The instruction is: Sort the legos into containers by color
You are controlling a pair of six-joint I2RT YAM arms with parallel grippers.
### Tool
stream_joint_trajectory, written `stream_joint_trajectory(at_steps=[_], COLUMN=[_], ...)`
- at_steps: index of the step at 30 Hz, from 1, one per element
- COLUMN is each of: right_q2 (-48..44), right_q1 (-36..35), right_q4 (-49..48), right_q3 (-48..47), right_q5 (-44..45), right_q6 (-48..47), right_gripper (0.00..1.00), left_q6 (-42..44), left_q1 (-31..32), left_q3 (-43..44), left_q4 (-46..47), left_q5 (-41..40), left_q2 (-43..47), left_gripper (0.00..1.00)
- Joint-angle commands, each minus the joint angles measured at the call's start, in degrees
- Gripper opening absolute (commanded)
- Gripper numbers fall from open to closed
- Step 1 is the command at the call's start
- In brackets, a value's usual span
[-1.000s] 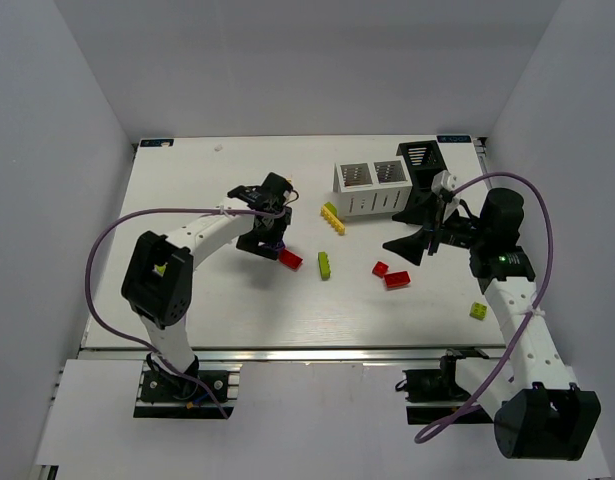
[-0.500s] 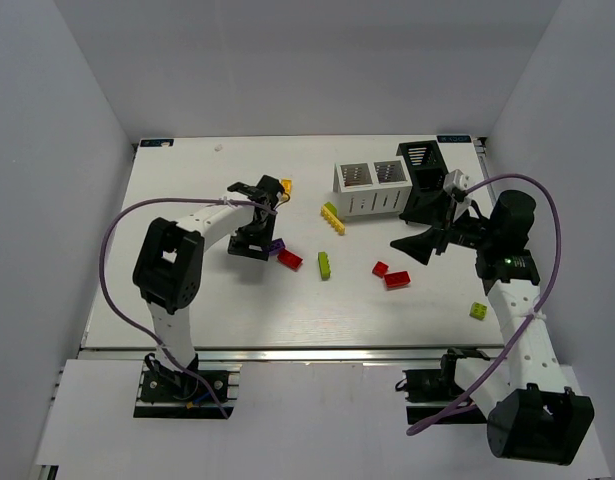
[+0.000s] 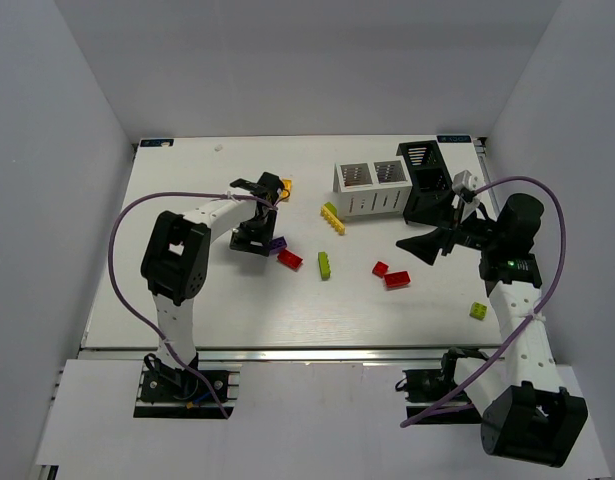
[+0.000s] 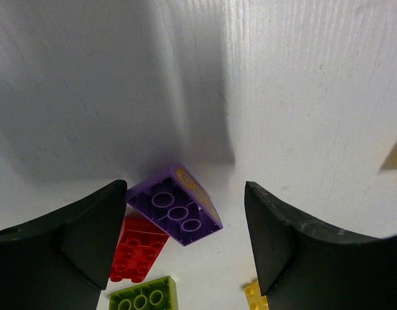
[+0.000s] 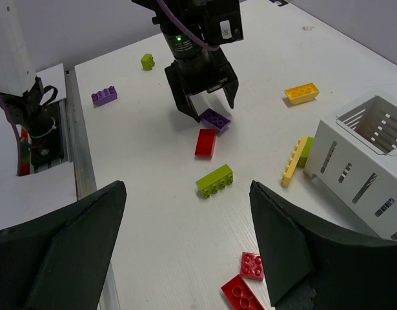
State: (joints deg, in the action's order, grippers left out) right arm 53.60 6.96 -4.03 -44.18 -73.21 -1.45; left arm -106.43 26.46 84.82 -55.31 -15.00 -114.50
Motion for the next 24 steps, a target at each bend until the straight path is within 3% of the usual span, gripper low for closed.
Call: stream_joint_trajectory(at_steps=[1, 19, 23, 24], right_q2=[-0.87, -0.96, -0.96, -0.96], right_q1=[0.86, 3.41, 4.2, 4.37], right_q4=[-3.87, -6.6, -7.74, -7.83], right_q3=[0.59, 1.38, 1.73, 1.82], right_q5=[-2.2, -4.13, -4.66, -4.75], right_q6=[2.49, 5.41, 6.29, 6.64], right_gripper=[0.82, 0.81, 0.81, 0.81], left_q6=[0.08, -0.18, -0.09, -0.09], left_q1=[0.0, 0.61, 0.09, 0.09], left_q3=[0.44, -1.94, -1.15, -1.14], left_q4=[0.9, 4.51, 4.68, 4.86], left_q5=[0.59, 4.72, 4.9, 4.9], left_q2=[0.68, 0.68, -0.99, -1.08], left_gripper=[0.83, 0.82, 0.72, 0.63])
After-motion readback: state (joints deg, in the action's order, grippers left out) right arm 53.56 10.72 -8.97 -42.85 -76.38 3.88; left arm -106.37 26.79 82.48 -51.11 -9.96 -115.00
